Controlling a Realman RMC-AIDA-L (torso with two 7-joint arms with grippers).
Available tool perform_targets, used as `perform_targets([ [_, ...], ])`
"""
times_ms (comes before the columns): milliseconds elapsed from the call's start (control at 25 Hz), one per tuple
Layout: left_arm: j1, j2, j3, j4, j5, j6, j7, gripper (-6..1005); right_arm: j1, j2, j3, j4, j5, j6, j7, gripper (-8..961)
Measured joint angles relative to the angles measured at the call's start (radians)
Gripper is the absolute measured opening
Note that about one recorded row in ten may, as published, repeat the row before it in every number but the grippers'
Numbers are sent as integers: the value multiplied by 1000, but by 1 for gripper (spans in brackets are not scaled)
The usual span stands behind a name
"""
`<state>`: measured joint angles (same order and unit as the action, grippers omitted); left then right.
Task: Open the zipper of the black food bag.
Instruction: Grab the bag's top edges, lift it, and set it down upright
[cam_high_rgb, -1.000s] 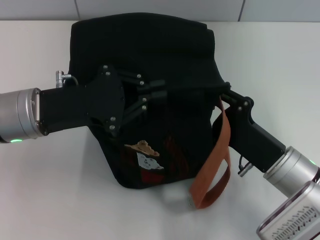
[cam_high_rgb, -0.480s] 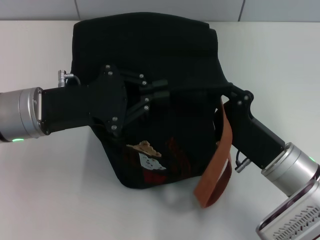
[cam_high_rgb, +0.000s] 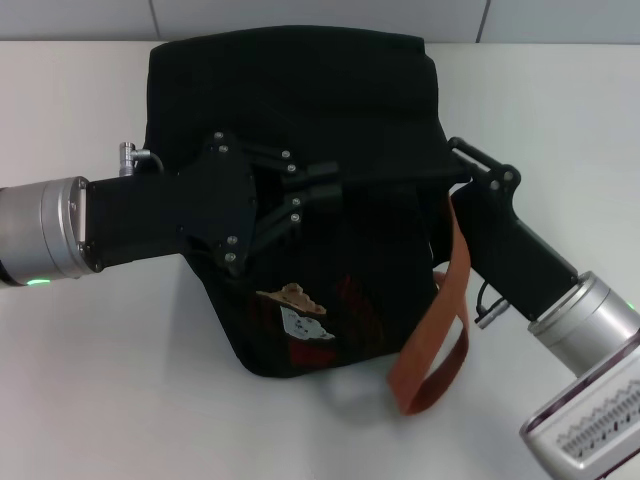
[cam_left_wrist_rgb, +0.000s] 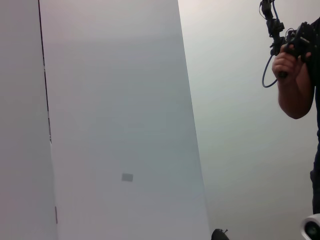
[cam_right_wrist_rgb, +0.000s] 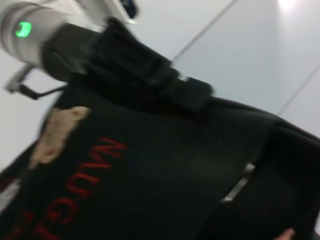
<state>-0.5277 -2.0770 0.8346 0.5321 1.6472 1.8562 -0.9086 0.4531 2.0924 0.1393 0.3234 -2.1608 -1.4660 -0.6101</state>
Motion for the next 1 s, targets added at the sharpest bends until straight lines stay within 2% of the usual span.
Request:
perform_targets([
  [400, -1, 0, 0, 0, 1, 0, 1, 95, 6, 0, 27, -4, -2, 85, 34, 386],
  [720, -1, 0, 0, -1, 0, -4, 1, 95, 1, 0, 20, -2, -10, 69, 35, 382],
  [1000, -2, 0, 0, -1, 0, -7, 1, 95, -22, -2, 12, -5, -61, -24, 55, 378],
])
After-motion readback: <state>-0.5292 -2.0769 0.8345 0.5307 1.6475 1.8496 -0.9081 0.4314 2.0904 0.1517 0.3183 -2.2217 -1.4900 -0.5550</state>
